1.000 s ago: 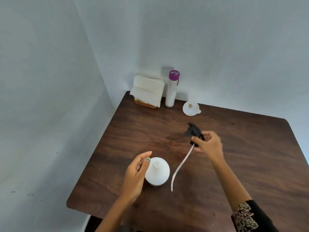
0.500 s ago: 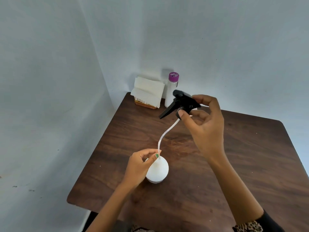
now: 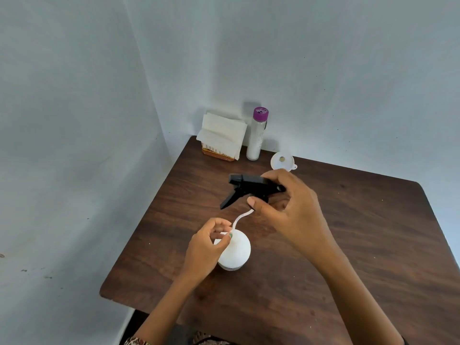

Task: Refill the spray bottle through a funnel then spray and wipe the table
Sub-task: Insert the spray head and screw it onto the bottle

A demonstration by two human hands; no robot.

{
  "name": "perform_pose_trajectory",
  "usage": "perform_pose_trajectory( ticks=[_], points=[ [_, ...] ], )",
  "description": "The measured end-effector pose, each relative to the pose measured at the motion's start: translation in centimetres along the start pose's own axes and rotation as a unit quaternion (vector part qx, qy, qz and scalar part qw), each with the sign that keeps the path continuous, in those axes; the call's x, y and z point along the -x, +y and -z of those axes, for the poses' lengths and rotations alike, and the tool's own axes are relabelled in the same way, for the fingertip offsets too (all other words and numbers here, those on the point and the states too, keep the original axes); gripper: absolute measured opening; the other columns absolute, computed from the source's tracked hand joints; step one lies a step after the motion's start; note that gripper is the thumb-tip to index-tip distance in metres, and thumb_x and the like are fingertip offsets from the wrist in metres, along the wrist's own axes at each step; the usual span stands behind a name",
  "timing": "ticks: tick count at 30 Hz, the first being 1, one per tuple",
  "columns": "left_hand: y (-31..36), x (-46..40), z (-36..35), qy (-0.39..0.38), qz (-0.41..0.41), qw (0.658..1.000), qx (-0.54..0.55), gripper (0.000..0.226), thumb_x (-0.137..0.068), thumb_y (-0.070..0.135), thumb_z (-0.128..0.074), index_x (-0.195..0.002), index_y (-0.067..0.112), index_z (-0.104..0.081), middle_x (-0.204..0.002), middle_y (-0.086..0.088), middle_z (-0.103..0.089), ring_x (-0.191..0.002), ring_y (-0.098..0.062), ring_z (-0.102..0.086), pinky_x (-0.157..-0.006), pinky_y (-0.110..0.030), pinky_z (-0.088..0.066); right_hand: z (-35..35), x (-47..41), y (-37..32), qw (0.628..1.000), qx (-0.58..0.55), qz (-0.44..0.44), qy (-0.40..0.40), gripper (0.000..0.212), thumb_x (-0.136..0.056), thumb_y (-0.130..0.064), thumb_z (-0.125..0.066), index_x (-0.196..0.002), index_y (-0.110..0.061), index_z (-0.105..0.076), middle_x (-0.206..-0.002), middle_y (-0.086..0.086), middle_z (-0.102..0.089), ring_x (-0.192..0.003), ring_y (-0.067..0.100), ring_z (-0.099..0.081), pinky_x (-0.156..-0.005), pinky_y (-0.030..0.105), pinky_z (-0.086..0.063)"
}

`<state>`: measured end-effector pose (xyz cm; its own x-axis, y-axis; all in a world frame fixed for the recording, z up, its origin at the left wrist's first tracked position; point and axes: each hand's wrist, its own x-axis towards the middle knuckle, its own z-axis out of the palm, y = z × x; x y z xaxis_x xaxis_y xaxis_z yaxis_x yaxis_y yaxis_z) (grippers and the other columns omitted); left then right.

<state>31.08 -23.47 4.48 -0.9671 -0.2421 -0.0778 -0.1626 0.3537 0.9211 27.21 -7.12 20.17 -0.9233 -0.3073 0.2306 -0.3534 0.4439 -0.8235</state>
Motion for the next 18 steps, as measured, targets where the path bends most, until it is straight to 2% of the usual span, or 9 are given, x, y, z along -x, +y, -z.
perform_pose_trajectory(
  ticks=[4, 7, 9, 11, 13, 15, 17, 18],
  points=[
    [-0.5, 0.0, -0.3, -0.009, 0.011, 0.999, 0.028, 0.013, -0.082, 0.030, -0.067, -0.094, 0.037, -0.063, -0.101, 0.018, -0.068, -0.094, -0.009, -0.064, -0.075, -0.024, -0.056, -0.3, -0.2, 0.5, 0.995, 0.029, -0.011, -0.098, 0.022, -0.077, -0.023, -0.075, -0.095, -0.021, -0.061, -0.086, -0.012, -0.064, -0.080, 0.003, -0.059, -0.070, 0.011, -0.047],
    [-0.3, 0.3, -0.5, 0.002, 0.047, 0.994, 0.101, 0.018, -0.079, 0.027, -0.071, -0.088, 0.040, -0.062, -0.085, 0.019, -0.070, -0.087, -0.001, -0.065, -0.070, -0.017, -0.054, -2.0, -0.4, 1.9, 0.981, 0.087, -0.013, -0.173, 0.021, -0.077, -0.020, -0.075, -0.095, -0.018, -0.064, -0.088, -0.009, -0.065, -0.082, 0.004, -0.058, -0.072, 0.014, -0.048],
    [-0.4, 0.6, -0.9, 0.007, 0.069, 0.987, 0.144, 0.016, -0.074, 0.033, -0.073, -0.085, 0.039, -0.063, -0.081, 0.017, -0.071, -0.083, 0.000, -0.066, -0.068, -0.014, -0.051, -3.7, -0.4, 3.5, 0.979, 0.090, -0.019, -0.183, 0.020, -0.077, -0.014, -0.074, -0.094, -0.016, -0.064, -0.090, -0.006, -0.066, -0.085, 0.008, -0.060, -0.079, 0.025, -0.052],
    [-1.1, 0.9, -1.2, -0.005, 0.087, 0.981, 0.171, 0.024, -0.069, 0.041, -0.073, -0.091, 0.033, -0.066, -0.090, 0.008, -0.072, -0.091, -0.008, -0.067, -0.073, -0.019, -0.052, -5.5, 0.0, 5.3, 0.978, 0.088, -0.022, -0.187, 0.022, -0.076, -0.010, -0.073, -0.095, -0.016, -0.064, -0.091, -0.007, -0.065, -0.087, 0.008, -0.059, -0.080, 0.029, -0.052],
    [-1.5, 1.2, -1.6, -0.026, 0.112, 0.976, 0.188, 0.024, -0.077, 0.035, -0.073, -0.098, 0.027, -0.066, -0.098, 0.003, -0.070, -0.097, -0.013, -0.066, -0.078, -0.024, -0.053, -6.8, 0.6, 6.8, 0.981, 0.077, -0.025, -0.178, 0.026, -0.075, -0.009, -0.073, -0.098, -0.016, -0.064, -0.092, -0.011, -0.063, -0.087, 0.005, -0.058, -0.081, 0.026, -0.051],
    [-1.8, 1.5, -1.7, -0.035, 0.124, 0.972, 0.197, 0.021, -0.080, 0.025, -0.069, -0.100, 0.029, -0.062, -0.100, 0.006, -0.069, -0.096, -0.009, -0.064, -0.073, -0.018, -0.052, -7.5, 0.9, 7.7, 0.985, 0.058, -0.035, -0.158, 0.030, -0.074, -0.009, -0.074, -0.101, -0.018, -0.062, -0.093, -0.014, -0.061, -0.088, 0.003, -0.057, -0.081, 0.021, -0.050],
    [-2.0, 1.7, -1.8, -0.039, 0.133, 0.969, 0.203, 0.028, -0.078, 0.022, -0.071, -0.102, 0.032, -0.059, -0.104, 0.009, -0.066, -0.097, -0.006, -0.063, -0.072, -0.015, -0.052, -7.8, 1.1, 8.2, 0.988, 0.048, -0.047, -0.142, 0.034, -0.074, -0.012, -0.076, -0.104, -0.020, -0.060, -0.094, -0.014, -0.060, -0.089, 0.001, -0.057, -0.080, 0.015, -0.048],
    [-2.1, 1.7, -1.8, -0.041, 0.138, 0.969, 0.202, 0.035, -0.075, 0.025, -0.074, -0.106, 0.032, -0.059, -0.109, 0.008, -0.065, -0.101, -0.008, -0.062, -0.077, -0.018, -0.053, -7.9, 1.1, 8.4, 0.989, 0.045, -0.050, -0.135, 0.035, -0.074, -0.015, -0.076, -0.104, -0.021, -0.058, -0.095, -0.015, -0.060, -0.090, 0.001, -0.057, -0.079, 0.012, -0.047]
  ],
)
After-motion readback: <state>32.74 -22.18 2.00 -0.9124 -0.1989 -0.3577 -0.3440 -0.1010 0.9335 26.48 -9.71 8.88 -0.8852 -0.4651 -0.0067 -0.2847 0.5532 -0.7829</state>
